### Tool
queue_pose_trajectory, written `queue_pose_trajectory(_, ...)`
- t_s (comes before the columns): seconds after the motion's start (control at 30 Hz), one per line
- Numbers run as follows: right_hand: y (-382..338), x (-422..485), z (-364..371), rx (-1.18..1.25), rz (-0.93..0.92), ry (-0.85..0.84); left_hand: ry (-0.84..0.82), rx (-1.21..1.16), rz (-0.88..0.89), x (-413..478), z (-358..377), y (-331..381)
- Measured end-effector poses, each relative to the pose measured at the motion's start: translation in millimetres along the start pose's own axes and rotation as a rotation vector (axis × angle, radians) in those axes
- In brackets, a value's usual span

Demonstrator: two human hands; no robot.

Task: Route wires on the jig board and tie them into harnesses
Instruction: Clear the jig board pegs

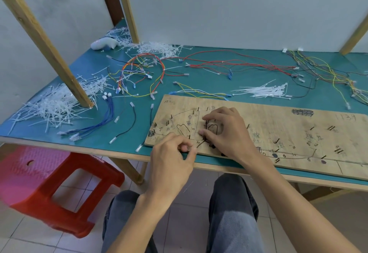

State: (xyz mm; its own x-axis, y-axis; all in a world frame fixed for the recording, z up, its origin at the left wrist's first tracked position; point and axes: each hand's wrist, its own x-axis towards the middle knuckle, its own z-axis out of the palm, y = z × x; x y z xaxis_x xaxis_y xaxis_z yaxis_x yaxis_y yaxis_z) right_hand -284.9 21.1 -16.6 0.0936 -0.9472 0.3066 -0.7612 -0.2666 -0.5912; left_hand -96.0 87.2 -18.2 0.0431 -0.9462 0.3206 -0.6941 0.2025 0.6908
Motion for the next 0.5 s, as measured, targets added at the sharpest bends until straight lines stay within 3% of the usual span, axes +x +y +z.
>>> queue_pose_trajectory(0.13, -1.6, -8.0, 0.3, -0.019, -0.04, -0.001, 0.06, -0.097, -0.008, 13.4, -31.5, -17.1)
queue_pose_trajectory(0.3, -5.4, -11.8, -3.1, 0.067, -0.049, -0.015, 0.314, 0.198, -0.112, 73.7, -91.6, -72.1)
queue_pose_trajectory(0.5, -7.9, -14.0, -9.0, 0.12, -0.107, -0.065, 0.22, 0.414, -0.47, 126.9, -118.0, -122.0)
